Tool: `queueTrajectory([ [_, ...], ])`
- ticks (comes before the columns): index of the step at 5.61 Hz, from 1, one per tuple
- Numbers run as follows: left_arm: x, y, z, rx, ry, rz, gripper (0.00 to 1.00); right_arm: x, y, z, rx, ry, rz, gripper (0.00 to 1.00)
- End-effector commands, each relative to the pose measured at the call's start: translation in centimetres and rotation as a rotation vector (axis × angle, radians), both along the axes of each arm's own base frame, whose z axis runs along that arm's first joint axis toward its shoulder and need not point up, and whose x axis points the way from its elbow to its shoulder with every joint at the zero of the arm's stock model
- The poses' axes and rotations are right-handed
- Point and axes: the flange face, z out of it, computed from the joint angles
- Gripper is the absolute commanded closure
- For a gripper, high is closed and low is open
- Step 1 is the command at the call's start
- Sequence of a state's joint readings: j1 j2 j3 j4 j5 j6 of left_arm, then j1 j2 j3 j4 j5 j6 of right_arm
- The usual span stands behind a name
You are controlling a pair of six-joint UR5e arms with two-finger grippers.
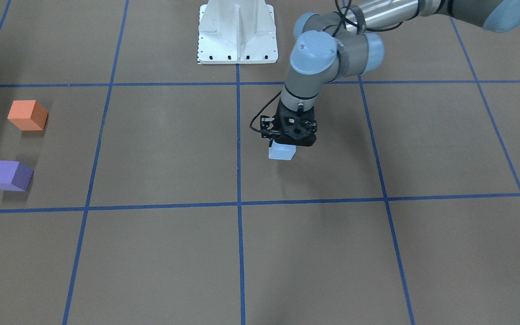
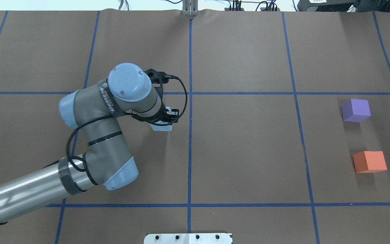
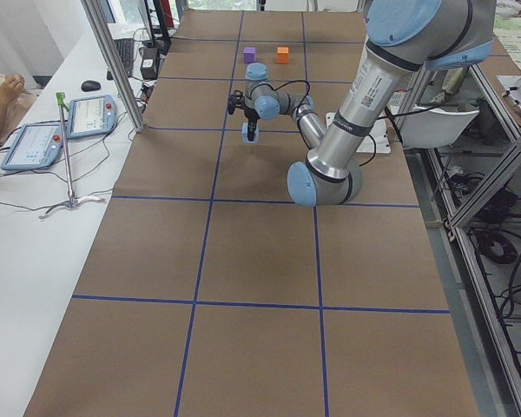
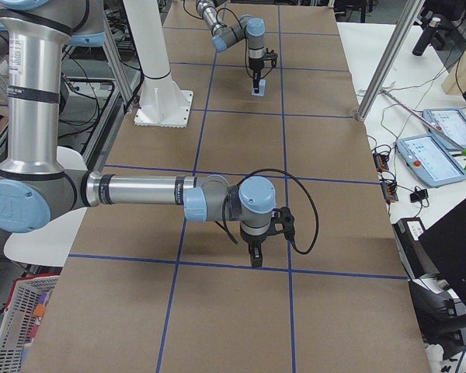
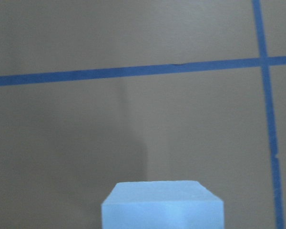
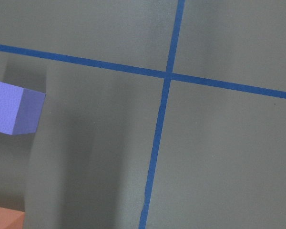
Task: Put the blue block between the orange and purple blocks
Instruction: 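Carry the light blue cube with the left gripper to the table center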
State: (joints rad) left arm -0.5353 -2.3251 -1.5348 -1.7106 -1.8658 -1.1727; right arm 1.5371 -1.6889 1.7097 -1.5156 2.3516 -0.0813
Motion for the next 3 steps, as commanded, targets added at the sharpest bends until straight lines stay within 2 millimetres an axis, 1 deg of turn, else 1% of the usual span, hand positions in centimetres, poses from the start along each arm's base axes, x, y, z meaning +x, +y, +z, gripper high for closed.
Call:
queueTrajectory([
  [1, 4.8, 0.3, -2.9, -0.026, -0.016, -0.018, 0.93, 0.0, 0.0, 0.0, 0.001, 0.0, 0.0, 0.0],
  [2, 6.3, 0.6, -3.7, -0.038, -0.024, -0.052, 0.79, 0.0, 0.1, 0.0, -0.001, 0.0, 0.0, 0.0],
  [3, 6.8, 0.7, -3.4, -0.041, -0.031, -0.048, 0.44, 0.0, 0.0, 0.0, 0.001, 0.0, 0.0, 0.0],
])
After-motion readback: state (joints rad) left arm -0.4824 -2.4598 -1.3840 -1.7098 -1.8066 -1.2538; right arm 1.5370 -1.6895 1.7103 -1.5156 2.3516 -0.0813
